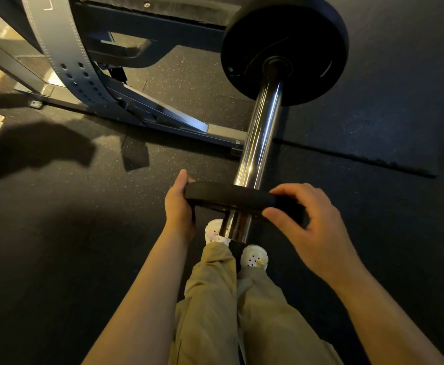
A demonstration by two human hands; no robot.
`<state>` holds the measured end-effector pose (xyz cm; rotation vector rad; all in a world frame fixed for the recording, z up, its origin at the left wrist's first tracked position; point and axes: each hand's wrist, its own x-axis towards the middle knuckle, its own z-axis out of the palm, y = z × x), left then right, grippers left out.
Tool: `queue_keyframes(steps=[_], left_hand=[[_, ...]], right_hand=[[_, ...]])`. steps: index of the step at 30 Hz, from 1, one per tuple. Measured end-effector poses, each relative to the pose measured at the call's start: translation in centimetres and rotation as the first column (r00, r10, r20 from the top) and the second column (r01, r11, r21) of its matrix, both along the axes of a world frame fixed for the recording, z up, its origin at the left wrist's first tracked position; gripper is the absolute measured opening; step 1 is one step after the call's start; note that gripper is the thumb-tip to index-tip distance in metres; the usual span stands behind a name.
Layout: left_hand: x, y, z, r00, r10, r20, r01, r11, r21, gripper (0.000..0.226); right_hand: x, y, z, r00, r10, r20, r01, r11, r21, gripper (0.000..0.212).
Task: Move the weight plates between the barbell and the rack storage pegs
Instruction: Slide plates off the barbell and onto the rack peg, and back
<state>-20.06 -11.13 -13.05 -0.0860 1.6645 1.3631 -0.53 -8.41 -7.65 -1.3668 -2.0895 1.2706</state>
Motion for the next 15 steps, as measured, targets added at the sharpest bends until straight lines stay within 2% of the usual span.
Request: queue_keyframes(steps=[3,5,7,8,10,11,12,13,14,15], left_hand=[[-0.1,-0.3,0.4,0.950,-0.156,-0.271,0.175,0.983,0.046,0.042],[0.6,-0.7,1.0,0.865,-0.210,-0.456,0.256,0.966,0.041,0.044],[1.7,-1.2,1.7,0.726,-0.258,-0.638,0.343,0.939,0.010,0.042],[2.3,-1.5,2.0,0.629,-0.276,-0.727,0.389,0.921,-0.013,0.040],[3.1,-2.0,2.5,0.411,-0.289,-0.865,0.460,0.885,-0.077,0.035],[3.3,-2.1,2.6,0.328,-0.282,-0.902,0.483,0.870,-0.097,0.033],[3.3,-2.4,2.6,0.283,-0.278,-0.918,0.512,0.853,-0.100,0.029],[3.2,-2.6,2.6,0.287,-0.279,-0.916,0.540,0.837,-0.086,0.026],[2.9,-2.9,2.2,0.350,-0.281,-0.893,0.549,0.835,-0.048,0.024],[2.4,-3.2,1.9,0.483,-0.273,-0.832,0.511,0.859,0.014,0.023]], right_hand=[[2.2,-0.2,-0.8,0.982,-0.133,-0.133,0.083,0.941,-0.327,0.019],[3.5,-0.3,-2.0,0.926,-0.332,-0.178,0.186,0.815,-0.548,0.017],[4.0,-0.4,-3.4,0.846,-0.505,-0.170,0.248,0.655,-0.714,0.030],[3.9,-0.4,-4.0,0.826,-0.549,-0.132,0.281,0.603,-0.747,0.036],[3.1,-0.6,-5.1,0.807,-0.588,-0.058,0.353,0.558,-0.751,0.036],[2.5,-0.8,-5.5,0.794,-0.606,-0.043,0.375,0.545,-0.750,0.033],[2.0,-1.0,-5.9,0.773,-0.633,-0.038,0.391,0.523,-0.757,0.030],[1.6,-1.2,-6.1,0.747,-0.664,-0.040,0.401,0.497,-0.769,0.028],[1.3,-1.4,-6.1,0.720,-0.693,-0.043,0.408,0.473,-0.781,0.026],[1.1,-1.5,-6.0,0.690,-0.722,-0.047,0.411,0.445,-0.795,0.025]])
